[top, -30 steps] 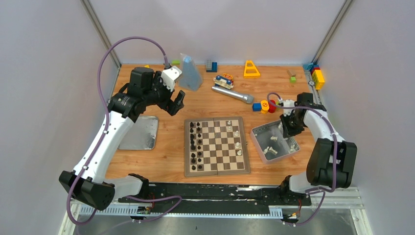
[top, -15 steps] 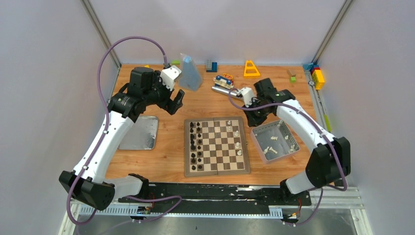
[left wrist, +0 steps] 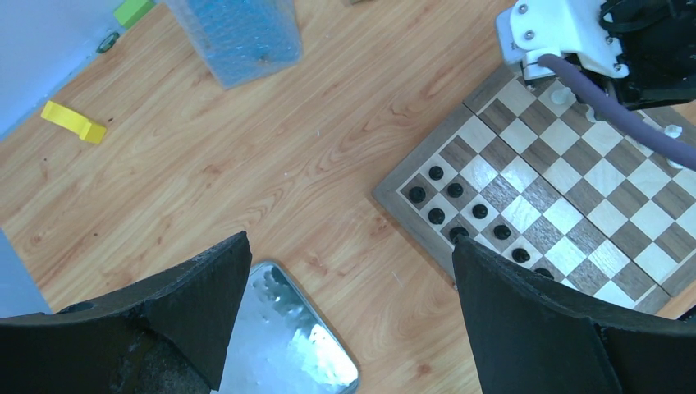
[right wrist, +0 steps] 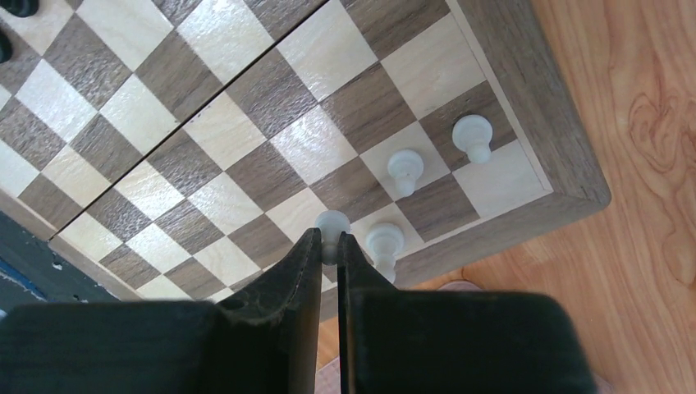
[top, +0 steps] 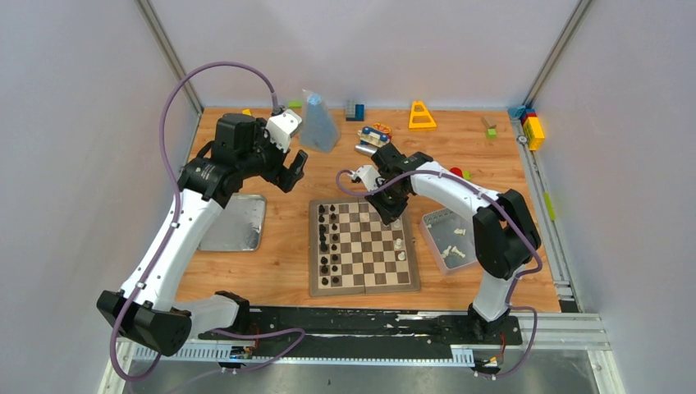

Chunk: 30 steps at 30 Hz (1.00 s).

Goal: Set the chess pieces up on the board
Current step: Place the chess piece on the chessboard.

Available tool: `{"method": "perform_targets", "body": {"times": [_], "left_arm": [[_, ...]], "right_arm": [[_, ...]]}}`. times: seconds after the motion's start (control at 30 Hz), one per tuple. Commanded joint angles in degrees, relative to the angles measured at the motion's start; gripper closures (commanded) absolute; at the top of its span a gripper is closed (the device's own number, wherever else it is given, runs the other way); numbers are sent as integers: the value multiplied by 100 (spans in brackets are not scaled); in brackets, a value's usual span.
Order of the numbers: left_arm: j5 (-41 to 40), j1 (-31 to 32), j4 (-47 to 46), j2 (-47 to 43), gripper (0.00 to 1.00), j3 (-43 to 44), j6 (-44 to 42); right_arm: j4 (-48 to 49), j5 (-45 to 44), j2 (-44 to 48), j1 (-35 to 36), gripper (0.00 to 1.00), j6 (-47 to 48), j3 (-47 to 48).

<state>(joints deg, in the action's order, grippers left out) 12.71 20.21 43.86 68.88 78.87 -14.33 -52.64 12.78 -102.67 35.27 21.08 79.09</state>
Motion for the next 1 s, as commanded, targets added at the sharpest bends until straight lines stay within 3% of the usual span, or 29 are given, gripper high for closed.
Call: {"method": "perform_targets", "body": {"times": [0.0,0.97], "left_arm": [[-1,-35,-174,-179,0,-23,-33],[74,-39,-202,-168,0,-79,-53]], "right_arm": [[301,-162,-212,23,100,-34,281],[343,-235,-430,76,99,-8,39]]}}
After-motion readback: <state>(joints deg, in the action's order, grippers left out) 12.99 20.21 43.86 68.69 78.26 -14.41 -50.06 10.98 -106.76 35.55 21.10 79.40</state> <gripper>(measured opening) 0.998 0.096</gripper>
